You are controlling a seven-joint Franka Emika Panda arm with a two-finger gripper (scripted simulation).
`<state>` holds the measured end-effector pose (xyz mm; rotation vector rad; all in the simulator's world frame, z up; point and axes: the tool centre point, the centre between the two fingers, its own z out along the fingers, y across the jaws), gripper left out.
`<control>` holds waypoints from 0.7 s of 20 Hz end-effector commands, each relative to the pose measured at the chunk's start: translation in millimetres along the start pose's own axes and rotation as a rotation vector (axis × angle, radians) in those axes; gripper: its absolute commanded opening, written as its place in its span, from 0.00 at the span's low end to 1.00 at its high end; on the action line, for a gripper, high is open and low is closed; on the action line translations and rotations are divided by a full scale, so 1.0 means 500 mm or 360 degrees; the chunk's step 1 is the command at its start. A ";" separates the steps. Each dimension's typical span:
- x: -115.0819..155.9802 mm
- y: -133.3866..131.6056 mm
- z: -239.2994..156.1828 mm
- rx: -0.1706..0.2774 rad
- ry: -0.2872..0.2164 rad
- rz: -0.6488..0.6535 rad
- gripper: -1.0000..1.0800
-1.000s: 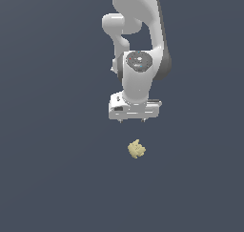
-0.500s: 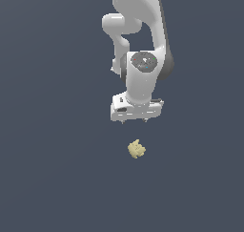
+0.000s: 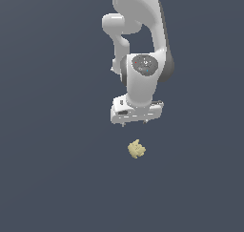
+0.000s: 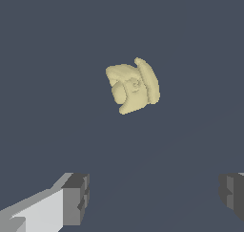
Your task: Pick up the object and move it to a goal position.
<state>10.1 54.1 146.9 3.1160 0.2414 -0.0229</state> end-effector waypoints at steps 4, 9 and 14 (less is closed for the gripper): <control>0.032 -0.001 0.018 0.0001 0.0004 -0.0097 0.96; 0.077 -0.003 0.046 0.0004 0.0010 -0.0235 0.96; 0.119 -0.004 0.077 0.0011 0.0019 -0.0372 0.96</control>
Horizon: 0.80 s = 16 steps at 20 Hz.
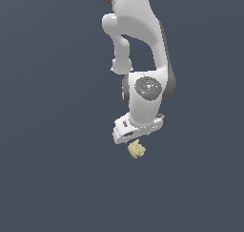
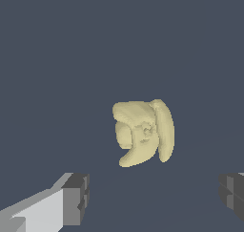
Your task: Pick up the object and move it to a goal position.
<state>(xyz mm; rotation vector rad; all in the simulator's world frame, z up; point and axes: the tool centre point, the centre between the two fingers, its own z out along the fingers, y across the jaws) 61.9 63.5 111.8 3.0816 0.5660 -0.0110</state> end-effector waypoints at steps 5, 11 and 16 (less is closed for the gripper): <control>0.037 0.008 0.031 0.0007 0.0010 -0.0128 0.96; 0.049 0.010 0.042 0.0010 0.0014 -0.0172 0.96; 0.047 0.010 0.049 0.0010 0.0012 -0.0167 0.96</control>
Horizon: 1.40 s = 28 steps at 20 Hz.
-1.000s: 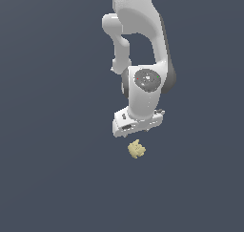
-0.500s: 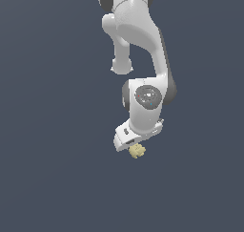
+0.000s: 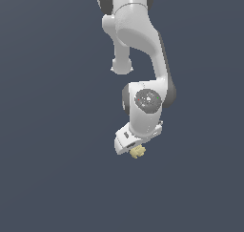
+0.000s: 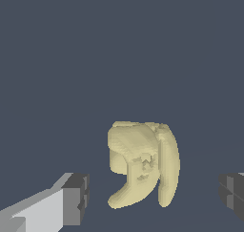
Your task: Pick up the object and move it to a goal position.
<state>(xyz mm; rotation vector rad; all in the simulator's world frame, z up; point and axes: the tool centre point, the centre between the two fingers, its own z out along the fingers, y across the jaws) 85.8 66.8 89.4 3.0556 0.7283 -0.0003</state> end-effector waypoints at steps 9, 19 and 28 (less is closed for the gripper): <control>-0.001 -0.001 0.089 0.0000 0.0000 -0.0006 0.96; 0.001 0.000 0.098 0.0000 0.0000 -0.0006 0.00; 0.001 0.000 0.096 0.0000 0.0000 -0.0006 0.00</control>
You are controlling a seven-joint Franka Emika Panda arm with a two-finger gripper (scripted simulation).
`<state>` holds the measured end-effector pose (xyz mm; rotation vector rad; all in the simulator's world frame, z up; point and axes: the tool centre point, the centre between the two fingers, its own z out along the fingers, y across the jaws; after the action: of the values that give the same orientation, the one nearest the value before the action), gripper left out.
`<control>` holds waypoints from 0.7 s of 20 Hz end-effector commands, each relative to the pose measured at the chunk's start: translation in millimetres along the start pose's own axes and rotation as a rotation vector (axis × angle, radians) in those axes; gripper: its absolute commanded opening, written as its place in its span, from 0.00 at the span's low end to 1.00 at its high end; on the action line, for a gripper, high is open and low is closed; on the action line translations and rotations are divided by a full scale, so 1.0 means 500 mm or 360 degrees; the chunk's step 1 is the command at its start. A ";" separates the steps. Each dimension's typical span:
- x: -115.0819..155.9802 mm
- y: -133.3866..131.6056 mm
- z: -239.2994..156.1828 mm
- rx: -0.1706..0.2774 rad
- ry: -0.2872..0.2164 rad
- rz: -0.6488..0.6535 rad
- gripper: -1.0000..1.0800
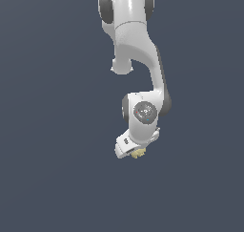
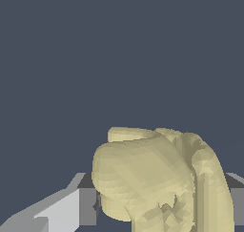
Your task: Pick up the object and move it to a goal position.
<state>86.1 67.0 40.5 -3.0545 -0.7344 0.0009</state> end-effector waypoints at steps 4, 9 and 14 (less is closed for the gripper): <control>-0.006 0.002 -0.015 0.0000 0.0001 0.0000 0.00; -0.022 0.007 -0.053 0.0000 0.0001 0.0000 0.00; -0.048 0.014 -0.114 -0.0001 0.0000 0.0000 0.00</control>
<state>70.8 53.0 86.9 -3.0545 -0.7349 0.0023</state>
